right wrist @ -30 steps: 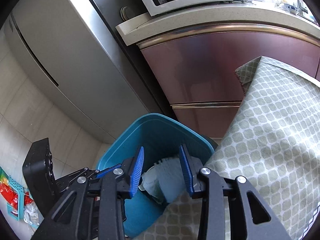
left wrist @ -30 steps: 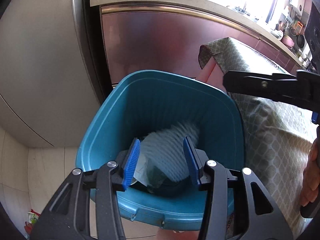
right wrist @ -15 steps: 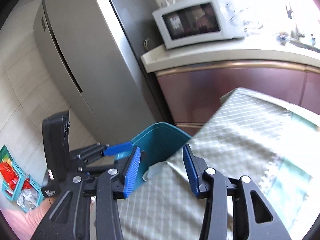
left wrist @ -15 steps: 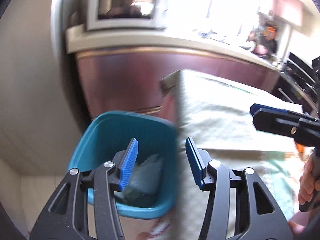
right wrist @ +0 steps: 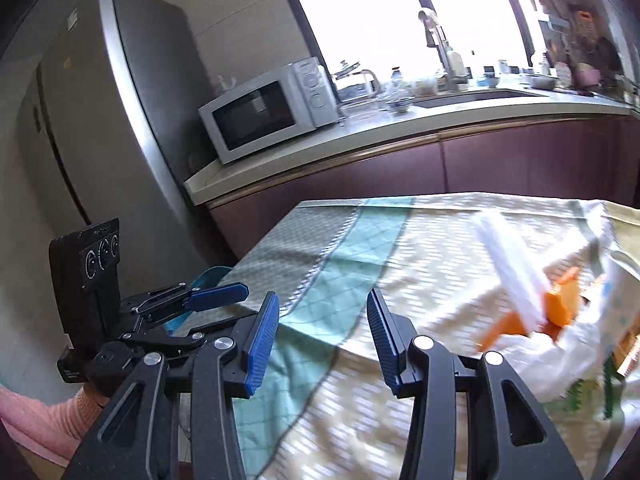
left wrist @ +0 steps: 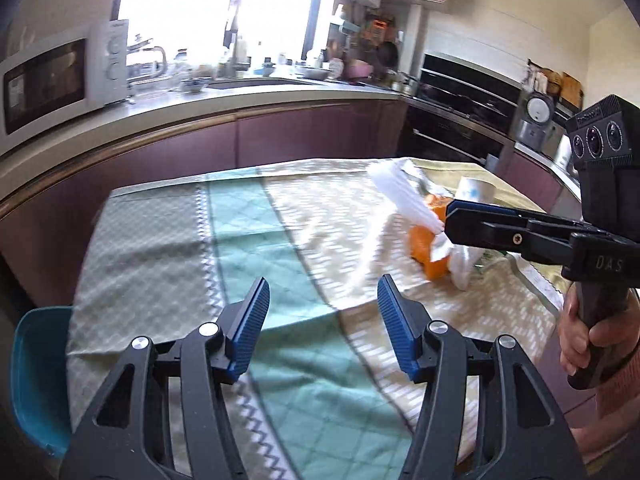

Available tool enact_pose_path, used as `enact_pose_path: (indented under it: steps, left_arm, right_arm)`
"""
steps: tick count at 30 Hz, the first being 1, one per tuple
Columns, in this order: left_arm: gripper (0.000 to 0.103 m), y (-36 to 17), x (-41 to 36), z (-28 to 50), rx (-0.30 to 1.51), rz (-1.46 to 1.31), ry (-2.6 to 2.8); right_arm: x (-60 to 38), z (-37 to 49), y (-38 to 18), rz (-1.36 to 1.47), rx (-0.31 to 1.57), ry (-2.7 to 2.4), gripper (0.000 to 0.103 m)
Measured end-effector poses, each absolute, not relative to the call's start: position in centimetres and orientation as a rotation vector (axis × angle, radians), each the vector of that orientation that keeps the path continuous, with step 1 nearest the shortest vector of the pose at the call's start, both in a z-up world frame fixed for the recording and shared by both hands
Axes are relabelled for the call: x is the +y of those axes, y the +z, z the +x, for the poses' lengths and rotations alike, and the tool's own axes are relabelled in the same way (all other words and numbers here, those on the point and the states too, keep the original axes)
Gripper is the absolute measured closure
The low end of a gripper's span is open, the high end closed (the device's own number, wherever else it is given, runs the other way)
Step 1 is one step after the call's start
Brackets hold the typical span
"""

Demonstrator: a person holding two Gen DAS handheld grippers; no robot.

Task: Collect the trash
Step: 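Move both grippers back over the table toward the tissue and cup, then grasp the white tissue with the left gripper while the right gripper grasps the dotted paper cup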

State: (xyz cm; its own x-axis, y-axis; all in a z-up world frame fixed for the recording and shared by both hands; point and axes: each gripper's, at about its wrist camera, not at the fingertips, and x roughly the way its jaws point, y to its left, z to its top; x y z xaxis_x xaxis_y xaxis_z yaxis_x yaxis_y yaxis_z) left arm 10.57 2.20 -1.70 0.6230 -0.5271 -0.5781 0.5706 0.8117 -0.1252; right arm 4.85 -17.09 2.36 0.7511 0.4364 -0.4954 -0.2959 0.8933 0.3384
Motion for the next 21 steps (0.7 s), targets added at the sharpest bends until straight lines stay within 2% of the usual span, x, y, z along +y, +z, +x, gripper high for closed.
enact_pose_path:
  steps: [8, 13, 15, 21]
  left_arm:
    - [0.043, -2.9, -9.1, 9.2, 0.634, 0.206, -0.796]
    - [0.036, -3.6, -12.6, 10.0, 0.633, 0.253, -0.807]
    - [0.036, -4.0, -13.5, 10.5, 0.643, 0.263, -0.800]
    - [0.036, -4.9, -15.2, 11.7, 0.669, 0.297, -0.799]
  right_arm:
    - [-27.2, 2.2, 1.2, 0.340, 0.565, 0.179, 0.058]
    - [-30.4, 2.7, 0.1, 0.361, 0.562, 0.082, 0.051]
    - [-31.1, 3.5, -0.5, 0.369, 0.568, 0.057, 0.041]
    - [-32.3, 6.0, -2.3, 0.408, 0.594, 0.036, 0.039]
